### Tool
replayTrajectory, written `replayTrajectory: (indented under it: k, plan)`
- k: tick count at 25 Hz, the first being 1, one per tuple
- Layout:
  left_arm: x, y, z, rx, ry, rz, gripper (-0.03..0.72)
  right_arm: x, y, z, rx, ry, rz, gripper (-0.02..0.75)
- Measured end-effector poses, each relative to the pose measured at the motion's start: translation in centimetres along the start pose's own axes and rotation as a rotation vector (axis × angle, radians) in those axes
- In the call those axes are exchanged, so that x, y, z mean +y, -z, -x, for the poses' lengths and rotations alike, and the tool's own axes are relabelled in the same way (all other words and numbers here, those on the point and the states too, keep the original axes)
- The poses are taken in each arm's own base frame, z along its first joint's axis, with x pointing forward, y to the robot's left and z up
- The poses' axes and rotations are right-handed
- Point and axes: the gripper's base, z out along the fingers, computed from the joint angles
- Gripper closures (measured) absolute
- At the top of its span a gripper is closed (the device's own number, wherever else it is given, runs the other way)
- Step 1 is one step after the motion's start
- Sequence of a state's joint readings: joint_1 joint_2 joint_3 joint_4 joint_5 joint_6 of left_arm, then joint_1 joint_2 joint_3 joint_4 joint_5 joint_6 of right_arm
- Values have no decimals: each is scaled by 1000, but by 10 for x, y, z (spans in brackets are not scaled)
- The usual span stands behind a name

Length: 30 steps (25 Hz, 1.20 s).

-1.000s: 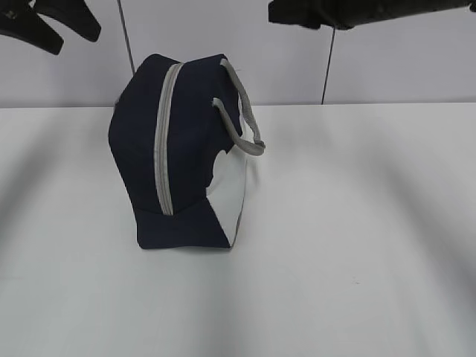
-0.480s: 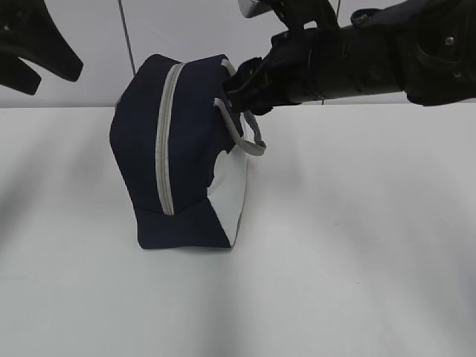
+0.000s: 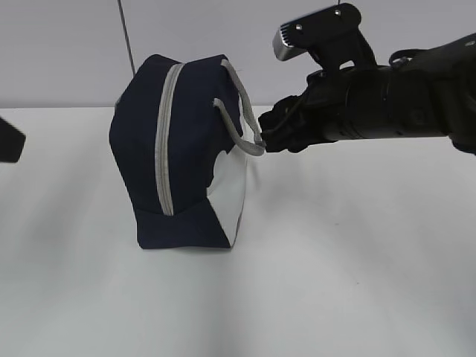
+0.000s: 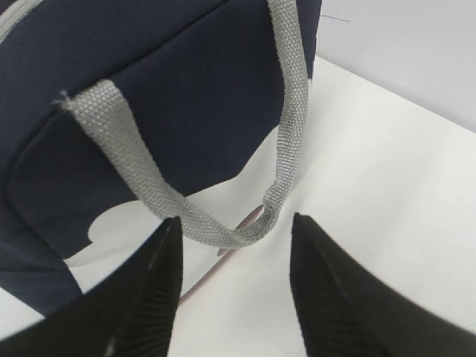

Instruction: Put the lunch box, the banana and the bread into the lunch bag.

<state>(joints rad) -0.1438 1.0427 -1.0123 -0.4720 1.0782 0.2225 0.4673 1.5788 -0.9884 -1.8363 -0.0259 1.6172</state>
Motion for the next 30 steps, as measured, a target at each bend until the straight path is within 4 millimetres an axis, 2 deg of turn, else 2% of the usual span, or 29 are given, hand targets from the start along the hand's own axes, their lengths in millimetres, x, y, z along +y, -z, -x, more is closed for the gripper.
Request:
replayTrajectory:
  k: [4,12,15,20,22,25,30]
  plan:
    - [-4,9,-36,-17,30,-2,193,0,8,-2,-5,2,-34,387]
    - [-16,38,-95,-129,-17,-13,193,-12,9,-19,53,-2,-193,386]
    - [-20,46,-112,-142,-18,-22,193,-6,13,-20,84,-13,-194,386]
    - [-23,51,-130,-121,-34,-26,193,25,25,-20,196,48,-168,387]
    - [-24,53,-134,-130,-40,-26,193,33,31,-18,213,14,-124,387]
    - [-25,57,-138,-144,-51,-28,193,35,50,-10,192,-33,-82,387]
    - [-26,64,-150,-171,-82,-1,193,38,93,4,164,-34,31,386]
